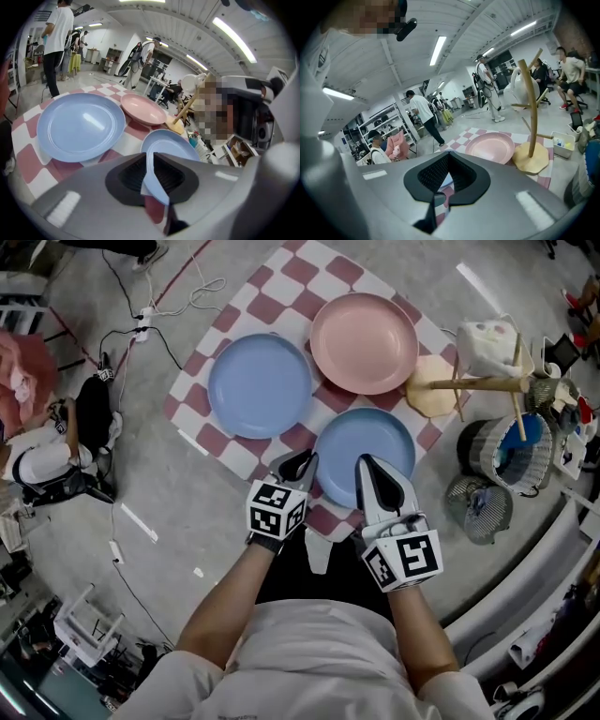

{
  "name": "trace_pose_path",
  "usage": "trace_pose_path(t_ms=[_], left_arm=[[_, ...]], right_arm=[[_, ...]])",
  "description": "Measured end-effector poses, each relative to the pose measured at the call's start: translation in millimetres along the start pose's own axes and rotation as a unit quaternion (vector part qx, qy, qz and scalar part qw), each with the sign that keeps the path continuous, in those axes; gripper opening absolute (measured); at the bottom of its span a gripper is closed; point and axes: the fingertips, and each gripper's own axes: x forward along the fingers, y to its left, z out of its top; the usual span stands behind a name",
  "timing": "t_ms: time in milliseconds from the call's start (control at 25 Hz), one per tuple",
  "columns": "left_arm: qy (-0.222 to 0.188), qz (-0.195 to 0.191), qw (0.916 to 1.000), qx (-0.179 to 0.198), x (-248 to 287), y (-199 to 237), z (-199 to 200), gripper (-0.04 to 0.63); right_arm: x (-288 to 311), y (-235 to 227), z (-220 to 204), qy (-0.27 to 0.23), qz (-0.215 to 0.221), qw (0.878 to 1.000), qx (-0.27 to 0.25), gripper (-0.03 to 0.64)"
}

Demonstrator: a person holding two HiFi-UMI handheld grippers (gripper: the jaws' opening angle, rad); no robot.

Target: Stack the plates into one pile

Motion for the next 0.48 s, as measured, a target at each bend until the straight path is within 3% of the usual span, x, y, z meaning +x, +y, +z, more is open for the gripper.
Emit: trace_pose_path(t_ms=[480], left_arm=[[0.042,0.004,0.999,-0.018,28,16,-30,0.015]], right_arm=[[14,-5,-25,0.014,-0.011,1.0,0.009,0.009]])
